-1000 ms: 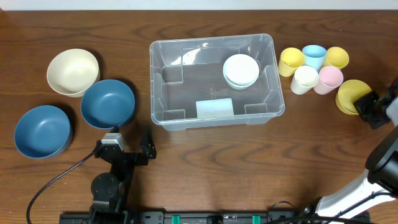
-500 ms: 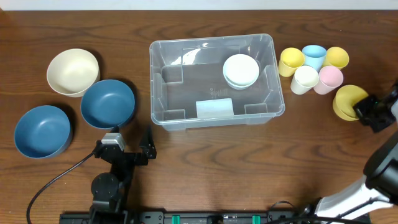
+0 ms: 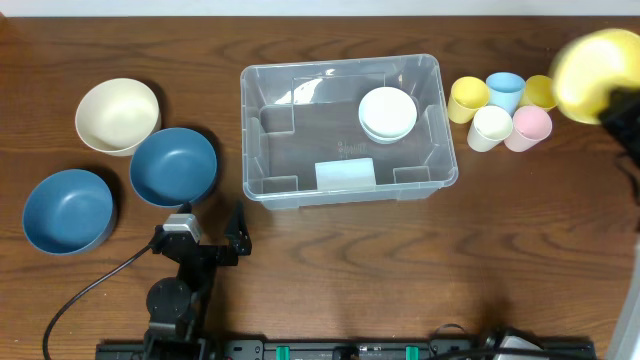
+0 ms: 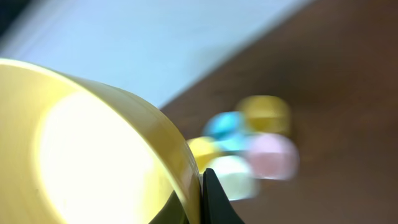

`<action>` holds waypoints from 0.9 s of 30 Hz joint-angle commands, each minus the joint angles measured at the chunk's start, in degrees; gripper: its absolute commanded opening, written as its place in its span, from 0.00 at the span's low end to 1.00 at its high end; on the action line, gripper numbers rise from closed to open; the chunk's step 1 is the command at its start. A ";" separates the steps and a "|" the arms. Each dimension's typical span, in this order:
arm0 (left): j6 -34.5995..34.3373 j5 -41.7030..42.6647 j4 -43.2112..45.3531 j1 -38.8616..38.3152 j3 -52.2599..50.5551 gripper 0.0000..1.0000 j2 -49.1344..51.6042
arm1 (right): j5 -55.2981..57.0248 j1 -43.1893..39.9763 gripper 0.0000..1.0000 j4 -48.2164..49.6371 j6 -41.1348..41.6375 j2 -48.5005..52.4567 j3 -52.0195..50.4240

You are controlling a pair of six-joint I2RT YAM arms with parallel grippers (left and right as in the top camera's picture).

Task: Pack container
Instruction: 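Grasp the yellow bowl rim with the right gripper and lift, then lower the yellow bowl onto the stacked bowls in the container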

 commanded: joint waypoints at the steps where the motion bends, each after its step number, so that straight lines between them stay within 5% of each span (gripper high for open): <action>1: 1.16 -0.17 -2.10 0.35 -0.92 0.98 -0.35 | -0.13 10.27 0.01 0.94 -0.42 -0.17 0.07; 10: 1.16 -0.17 -2.10 0.35 -0.92 0.98 -0.35 | 22.99 36.09 0.01 7.15 -2.38 11.80 0.04; 27: 1.16 -0.17 -2.10 0.35 -0.92 0.98 -0.35 | 28.26 39.65 0.01 15.06 -2.58 34.14 0.04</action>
